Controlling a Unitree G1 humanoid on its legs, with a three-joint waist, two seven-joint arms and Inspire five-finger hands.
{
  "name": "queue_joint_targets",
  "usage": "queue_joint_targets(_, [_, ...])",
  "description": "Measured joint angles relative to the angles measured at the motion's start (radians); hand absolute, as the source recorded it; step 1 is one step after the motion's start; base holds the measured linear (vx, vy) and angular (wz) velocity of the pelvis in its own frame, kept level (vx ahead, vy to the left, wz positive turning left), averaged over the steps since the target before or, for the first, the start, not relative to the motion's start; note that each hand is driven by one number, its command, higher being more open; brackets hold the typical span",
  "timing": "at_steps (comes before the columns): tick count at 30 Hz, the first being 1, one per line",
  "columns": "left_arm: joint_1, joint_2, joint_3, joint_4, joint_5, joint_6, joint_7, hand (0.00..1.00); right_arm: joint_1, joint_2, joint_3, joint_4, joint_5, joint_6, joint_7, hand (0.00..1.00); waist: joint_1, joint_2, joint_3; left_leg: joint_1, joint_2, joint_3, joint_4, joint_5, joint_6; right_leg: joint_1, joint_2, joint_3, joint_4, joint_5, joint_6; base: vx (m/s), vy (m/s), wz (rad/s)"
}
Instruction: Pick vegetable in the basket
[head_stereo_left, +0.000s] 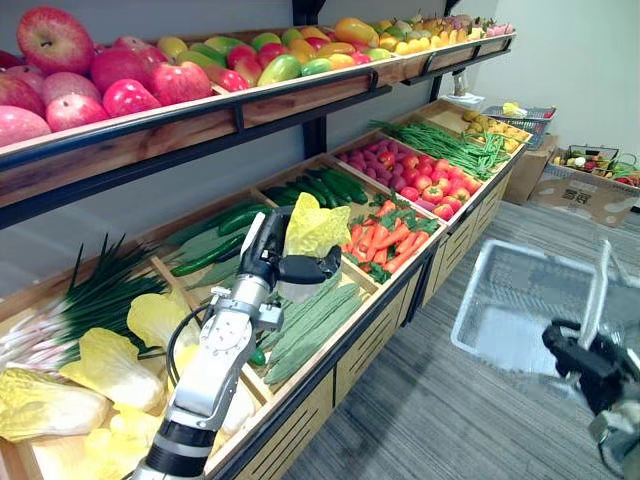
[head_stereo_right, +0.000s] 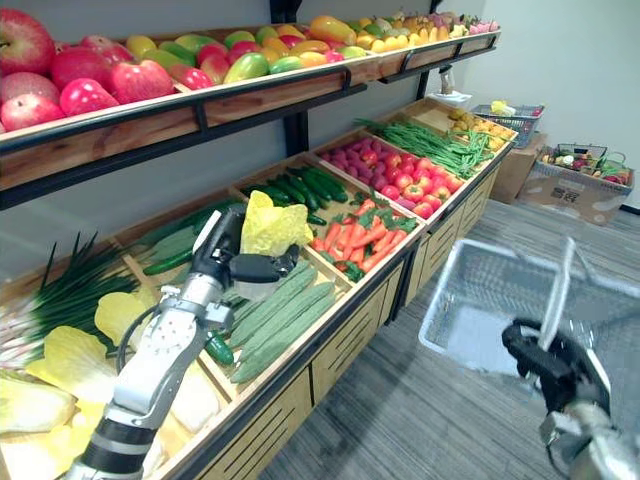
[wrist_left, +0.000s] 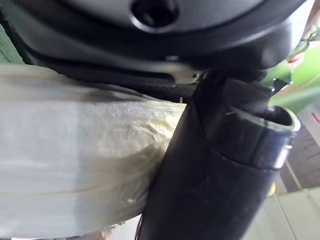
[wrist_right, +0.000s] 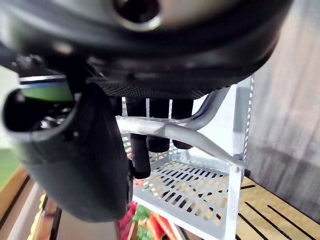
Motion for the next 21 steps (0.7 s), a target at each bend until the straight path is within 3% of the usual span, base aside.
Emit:
queue_joint_targets(4, [0.000, 0.058, -0.040, 0.000, 0.000, -0.025, -0.011, 0.00, -0.085, -0.083, 0.002, -0.016, -0.008, 0.028, 0.106, 0.00, -0.007, -0.019, -0.024, 0.011, -0.007, 0.002, -0.025, 0.013, -0.003, 0.000, -0.004, 0.000, 0.000, 0.000, 0.000, -0.01, 0.005, 0.00])
queue_joint_targets(13, [-0.047, 0.161, -0.042, -0.001, -0.006, -0.077, -0.011, 0.00, -0.193, -0.323, 0.095, -0.015, -0.009, 0.089, 0.194, 0.00, -0.005, -0.015, -0.040, 0.021, -0.018, 0.011, -0.044, 0.025, -0.004, -0.004, -0.009, 0.010, 0.000, 0.003, 0.004, -0.01, 0.012, -0.02])
queue_joint_targets(21, [-0.091, 0.218, -0.027, -0.082, -0.023, -0.200, 0.049, 0.00, -0.325, -0.371, 0.129, -0.003, -0.009, 0.133, 0.235, 0.00, -0.004, -0.017, -0.050, 0.027, -0.023, 0.017, -0.049, 0.025, -0.003, -0.003, -0.011, 0.017, -0.001, 0.005, 0.007, -0.01, 0.015, -0.02])
